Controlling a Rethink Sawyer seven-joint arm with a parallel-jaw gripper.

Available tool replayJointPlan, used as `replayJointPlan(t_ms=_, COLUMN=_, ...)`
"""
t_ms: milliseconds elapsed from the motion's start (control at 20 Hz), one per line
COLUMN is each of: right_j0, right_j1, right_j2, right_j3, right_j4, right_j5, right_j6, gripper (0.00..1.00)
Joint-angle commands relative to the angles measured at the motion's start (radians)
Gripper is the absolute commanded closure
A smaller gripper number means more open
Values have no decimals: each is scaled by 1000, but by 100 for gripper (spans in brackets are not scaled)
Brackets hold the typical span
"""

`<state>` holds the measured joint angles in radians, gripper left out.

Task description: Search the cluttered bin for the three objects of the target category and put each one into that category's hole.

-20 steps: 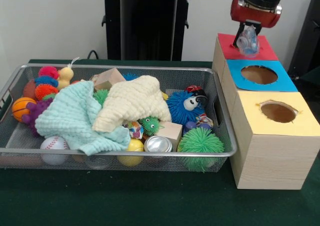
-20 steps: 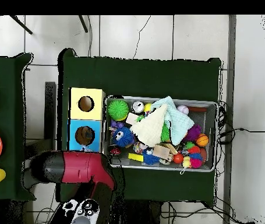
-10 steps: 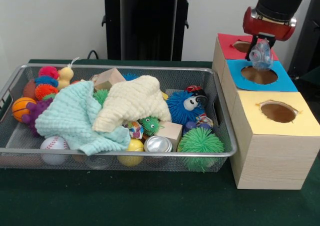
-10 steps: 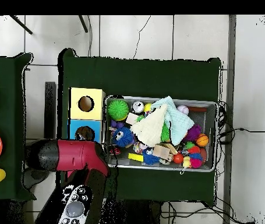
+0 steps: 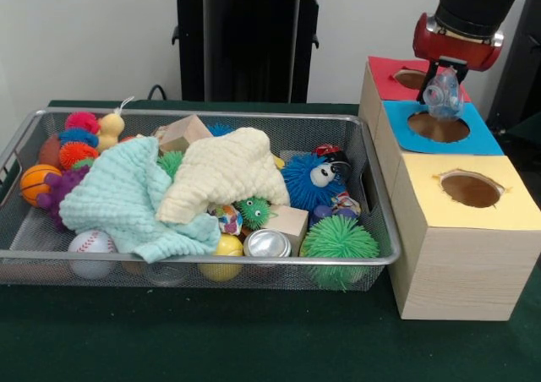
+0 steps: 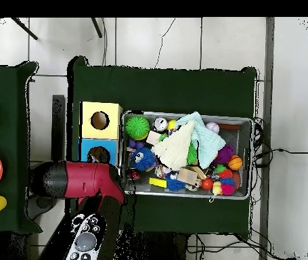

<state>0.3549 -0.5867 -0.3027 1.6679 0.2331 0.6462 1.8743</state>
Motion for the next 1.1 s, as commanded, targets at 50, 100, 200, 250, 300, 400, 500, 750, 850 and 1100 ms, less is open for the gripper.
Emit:
replayJointPlan(t_ms=50, right_j0=-20, right_j1=49, right_j2=59, right_j3=9, right_j4=23, right_j5=-46, right_j6=213, gripper=100)
replayJointPlan(t_ms=100, right_j0=-21, right_j1=47, right_j2=60, right_j3=15, right_j4=22, right_j5=-51, right_j6=210, gripper=100)
replayJointPlan(t_ms=200, right_j0=-21, right_j1=41, right_j2=61, right_j3=30, right_j4=20, right_j5=-60, right_j6=207, gripper=100)
replayJointPlan(t_ms=250, right_j0=-30, right_j1=46, right_j2=63, right_j3=29, right_j4=18, right_j5=-66, right_j6=200, gripper=100)
replayJointPlan(t_ms=300, right_j0=-33, right_j1=47, right_j2=64, right_j3=30, right_j4=17, right_j5=-68, right_j6=197, gripper=100)
replayJointPlan(t_ms=400, right_j0=-30, right_j1=49, right_j2=55, right_j3=19, right_j4=2, right_j5=-62, right_j6=186, gripper=100)
replayJointPlan(t_ms=500, right_j0=-28, right_j1=47, right_j2=48, right_j3=12, right_j4=2, right_j5=-49, right_j6=190, gripper=100)
replayJointPlan(t_ms=750, right_j0=-33, right_j1=36, right_j2=45, right_j3=7, right_j4=-1, right_j5=-52, right_j6=182, gripper=100)
replayJointPlan(t_ms=850, right_j0=-36, right_j1=38, right_j2=47, right_j3=5, right_j4=-2, right_j5=-51, right_j6=179, gripper=100)
replayJointPlan(t_ms=1100, right_j0=-45, right_j1=37, right_j2=49, right_j3=-9, right_j4=-1, right_j5=-40, right_j6=172, gripper=100)
